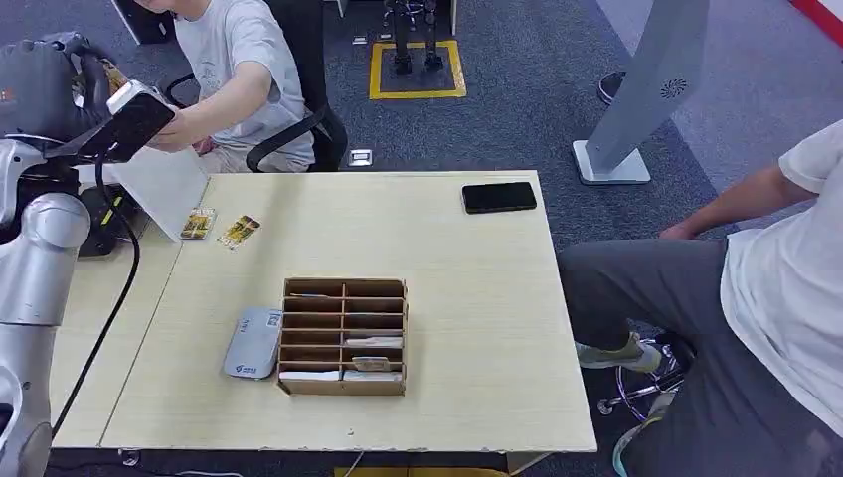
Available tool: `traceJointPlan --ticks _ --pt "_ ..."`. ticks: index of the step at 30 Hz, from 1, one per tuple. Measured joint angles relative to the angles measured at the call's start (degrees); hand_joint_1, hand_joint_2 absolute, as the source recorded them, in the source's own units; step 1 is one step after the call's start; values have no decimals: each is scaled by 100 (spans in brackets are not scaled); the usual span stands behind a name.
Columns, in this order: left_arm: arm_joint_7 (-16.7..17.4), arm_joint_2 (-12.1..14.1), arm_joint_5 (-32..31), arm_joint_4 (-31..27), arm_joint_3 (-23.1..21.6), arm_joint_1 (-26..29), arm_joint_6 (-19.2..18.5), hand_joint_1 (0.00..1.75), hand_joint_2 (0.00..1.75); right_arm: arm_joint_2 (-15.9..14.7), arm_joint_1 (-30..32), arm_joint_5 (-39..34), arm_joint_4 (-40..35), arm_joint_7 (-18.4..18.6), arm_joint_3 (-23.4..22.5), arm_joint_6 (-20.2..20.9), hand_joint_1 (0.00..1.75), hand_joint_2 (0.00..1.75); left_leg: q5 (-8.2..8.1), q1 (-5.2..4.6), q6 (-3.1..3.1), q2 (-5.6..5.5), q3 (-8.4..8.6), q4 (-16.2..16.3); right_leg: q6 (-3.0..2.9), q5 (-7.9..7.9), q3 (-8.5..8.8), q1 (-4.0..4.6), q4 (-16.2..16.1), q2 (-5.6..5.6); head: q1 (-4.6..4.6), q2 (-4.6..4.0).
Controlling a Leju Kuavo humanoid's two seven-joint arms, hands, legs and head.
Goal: Pass the card to the sensor for recognition and then transmit it.
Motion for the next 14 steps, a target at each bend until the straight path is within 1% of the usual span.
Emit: traceJointPlan --ticks 3,4,5,7,9,11,12,14 --pt "0 -7 24 0 0 1 0 175 175 0 2 0 0 0 0 0 0 175 0 0 0 0 0 0 0 0 0 0 0 0 2 0" --pt "-24 -31 258 0 0 9 -55 0 175 0 2 0 0 -7 0 -2 0 175 0 0 0 0 0 0 0 0 0 0 0 0 2 0" --pt "-83 -70 625 0 0 50 -59 0 175 0 7 28 0 -7 0 -15 0 175 0 0 0 -2 -1 0 0 0 0 0 0 -1 2 0" --pt "-129 -112 888 -37 2 149 -37 0 175 -2 33 24 0 -20 -2 -61 0 175 0 -1 0 -1 -1 0 0 0 0 0 0 -1 2 0" --pt "-138 -125 1203 -74 15 213 -142 0 175 -13 63 -4 2 -22 -4 -81 0 175 0 -1 0 -2 -2 0 0 0 1 -1 0 -2 0 0" --pt "-177 -149 1664 -107 63 285 -293 0 175 -31 95 -39 2 -20 -18 -85 0 175 0 -1 0 -1 -2 0 0 0 1 -1 0 -2 2 0" --pt "-197 -157 1783 -131 96 329 -304 0 175 -41 109 -55 2 -15 -26 -85 0 175 0 -1 0 -1 -2 0 0 0 1 -1 0 -2 0 0" --pt "-203 -153 1760 -168 153 430 -261 0 175 -57 135 -85 4 -13 -50 -85 0 175 0 0 0 -1 -3 -1 0 0 1 0 0 -1 0 0"
